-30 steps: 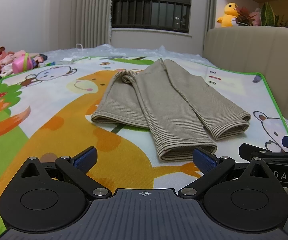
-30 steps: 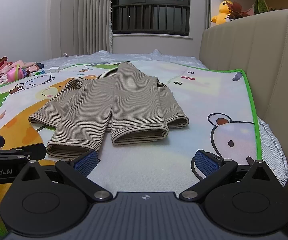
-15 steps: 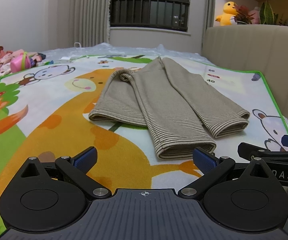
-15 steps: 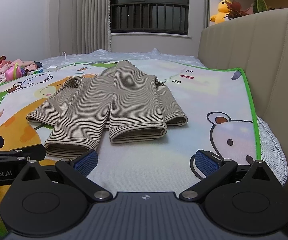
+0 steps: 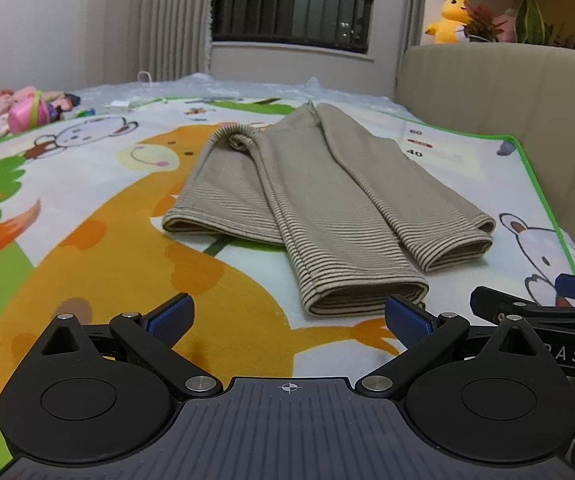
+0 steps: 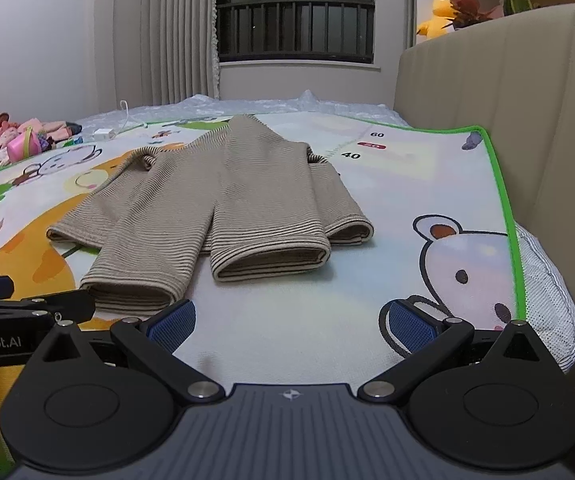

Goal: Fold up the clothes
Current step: 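Move both tools down to the hem of the striped top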

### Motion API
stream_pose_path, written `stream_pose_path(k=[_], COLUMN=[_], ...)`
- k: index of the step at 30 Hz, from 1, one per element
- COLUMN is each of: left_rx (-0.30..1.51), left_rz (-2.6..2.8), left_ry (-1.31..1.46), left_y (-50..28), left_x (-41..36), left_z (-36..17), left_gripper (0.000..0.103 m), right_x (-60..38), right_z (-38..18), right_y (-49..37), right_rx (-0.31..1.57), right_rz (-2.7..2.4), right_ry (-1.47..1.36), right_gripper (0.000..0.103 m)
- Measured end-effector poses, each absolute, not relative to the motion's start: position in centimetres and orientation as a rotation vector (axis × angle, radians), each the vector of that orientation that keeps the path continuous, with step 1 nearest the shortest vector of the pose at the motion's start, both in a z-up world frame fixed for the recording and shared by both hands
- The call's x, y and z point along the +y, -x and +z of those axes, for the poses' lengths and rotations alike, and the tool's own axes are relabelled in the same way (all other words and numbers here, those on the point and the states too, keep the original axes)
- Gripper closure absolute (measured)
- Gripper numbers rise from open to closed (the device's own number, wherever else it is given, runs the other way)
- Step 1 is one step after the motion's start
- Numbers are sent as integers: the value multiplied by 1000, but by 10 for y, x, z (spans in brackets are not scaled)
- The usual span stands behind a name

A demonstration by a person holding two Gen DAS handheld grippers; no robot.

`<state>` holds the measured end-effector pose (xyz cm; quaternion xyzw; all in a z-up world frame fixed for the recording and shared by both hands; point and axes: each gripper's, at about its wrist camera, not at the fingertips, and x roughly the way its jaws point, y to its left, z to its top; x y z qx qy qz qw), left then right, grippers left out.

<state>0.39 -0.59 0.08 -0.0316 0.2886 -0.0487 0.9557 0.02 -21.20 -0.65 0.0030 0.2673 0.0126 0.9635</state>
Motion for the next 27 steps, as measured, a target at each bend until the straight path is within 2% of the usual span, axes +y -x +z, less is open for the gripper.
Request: stream_pose_path(k=[14,20,27], left_rx=[536,493,362], left_rz=[-105,-63,27], left_ry=[66,32,-77], left_y=[-67,-102,-152], left_x=[13,22,33], left_z=[9,26,48], left_gripper=[0,0,0], right_x=[-271,-288,-269], right_z=[1,21,37], right_y=[-39,-72,-140], right_rx=[482,434,427], right_rz=[-100,-152,-58], right_ry=[-228,-240,-175], right_gripper=[0,0,0])
